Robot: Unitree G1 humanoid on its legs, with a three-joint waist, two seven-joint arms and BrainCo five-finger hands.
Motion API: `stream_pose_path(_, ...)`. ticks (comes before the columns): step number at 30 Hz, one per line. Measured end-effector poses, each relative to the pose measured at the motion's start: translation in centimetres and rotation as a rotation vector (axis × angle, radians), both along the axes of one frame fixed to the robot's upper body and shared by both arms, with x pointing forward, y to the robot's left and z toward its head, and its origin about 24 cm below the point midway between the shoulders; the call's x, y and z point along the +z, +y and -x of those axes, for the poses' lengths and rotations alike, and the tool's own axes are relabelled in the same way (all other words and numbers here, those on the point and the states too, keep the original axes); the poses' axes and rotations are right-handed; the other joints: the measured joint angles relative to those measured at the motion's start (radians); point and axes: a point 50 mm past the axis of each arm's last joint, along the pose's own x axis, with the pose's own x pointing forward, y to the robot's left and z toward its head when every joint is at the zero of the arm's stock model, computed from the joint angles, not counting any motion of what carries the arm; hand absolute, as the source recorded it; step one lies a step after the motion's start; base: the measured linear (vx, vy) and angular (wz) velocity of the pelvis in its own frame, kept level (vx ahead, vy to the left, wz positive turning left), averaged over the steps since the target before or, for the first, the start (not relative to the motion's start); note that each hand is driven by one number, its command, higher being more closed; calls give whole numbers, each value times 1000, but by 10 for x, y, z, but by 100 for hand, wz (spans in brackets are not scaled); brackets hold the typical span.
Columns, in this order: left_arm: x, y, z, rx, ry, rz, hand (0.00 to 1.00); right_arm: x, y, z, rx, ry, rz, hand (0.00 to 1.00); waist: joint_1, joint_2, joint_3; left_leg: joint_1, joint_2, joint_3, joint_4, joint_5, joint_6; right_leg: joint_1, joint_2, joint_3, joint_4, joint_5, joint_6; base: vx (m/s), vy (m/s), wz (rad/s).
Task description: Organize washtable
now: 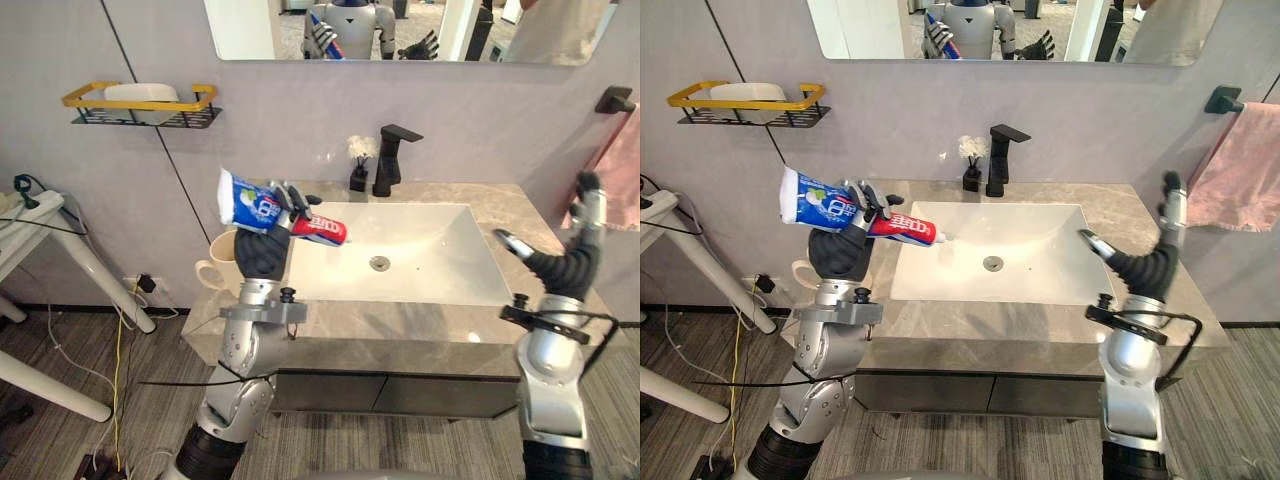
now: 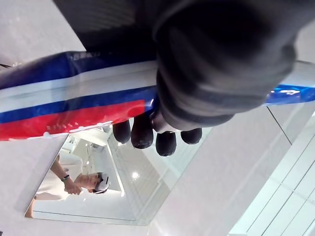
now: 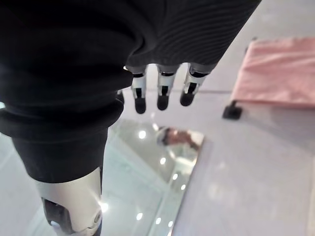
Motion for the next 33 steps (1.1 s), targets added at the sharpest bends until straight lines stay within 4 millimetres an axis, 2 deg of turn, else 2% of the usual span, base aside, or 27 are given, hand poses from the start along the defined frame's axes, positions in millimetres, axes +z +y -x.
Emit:
stream_pose_path(4, 2, 6, -1, 49, -13, -9, 100, -22, -32, 23, -177, 29, -143, 0, -10, 5, 2, -4, 0, 1, 0, -1, 0, -1, 1, 0, -6, 2, 2, 0, 0, 0)
stream_pose_path(5, 2, 6, -1, 60, -5, 7, 100, -38, -44, 31, -252, 53, -242, 0, -15, 5, 2, -5, 1, 2, 0, -3, -1, -2, 2, 1, -6, 2, 2, 0, 0, 0)
stream_pose_path(6, 2, 6, -1, 60, -4, 10, 100, -41, -46, 33, -267, 56, -260, 0, -16, 5, 2, -5, 1, 2, 0, -3, -1, -2, 2, 1, -7, 2, 2, 0, 0, 0)
stream_pose_path(9, -2, 3, -3, 55, 14, 21, 100, -69, -50, 44, -337, 112, -388, 0, -23, 7, 2, -7, 2, 12, 0, -7, -1, -9, 2, 10, -6, 2, 2, -4, -3, -7)
stream_pose_path(14, -14, -8, -11, 38, 85, 19, 100, -111, -44, 61, -370, 252, -542, 0, -27, 5, 5, -6, 8, 29, 0, -11, 0, -16, 1, 27, 5, 2, 2, 2, -7, -10)
stream_pose_path(16, -11, -10, -15, 47, 78, 20, 100, -135, -35, 71, -362, 339, -616, 0, -24, 2, 6, -5, 10, 32, 0, -12, 0, -16, 2, 27, 7, 2, 2, 0, 0, 0)
stream_pose_path(19, -2, -12, -17, 52, 37, 11, 100, -154, -22, 75, -292, 435, -674, 0, -22, 2, 7, -3, 13, 37, 1, -17, -6, -16, 3, 28, 12, 1, 3, -39, -19, -1)
stream_pose_path(22, 0, -13, -18, 52, 26, 11, 100, -166, -14, 74, -229, 483, -712, 0, -21, 3, 7, -5, 16, 39, 0, -18, -7, -15, 5, 29, 13, 1, 2, -52, -20, -2)
stream_pose_path(23, 1, -13, -17, 65, 18, -5, 100, -177, -6, 77, -178, 536, -738, 0, -17, 3, 7, -4, 19, 39, -7, -18, -8, -16, 9, 28, 14, 0, 0, -43, -25, 0)
stream_pose_path(27, 2, -10, -19, 88, 11, -19, 100, -196, 8, 87, -113, 642, -781, 0, -3, 5, 6, -4, 21, 32, -14, -16, -9, -15, 12, 22, 13, -2, -1, -8, -19, 3)
stream_pose_path(33, 7, 10, -22, 204, -10, -42, 100, -223, 23, 105, -66, 789, -850, 0, 3, 4, 6, -6, 15, 9, -4, -12, -3, -8, 5, -5, 12, -2, -1, 19, -11, 11)
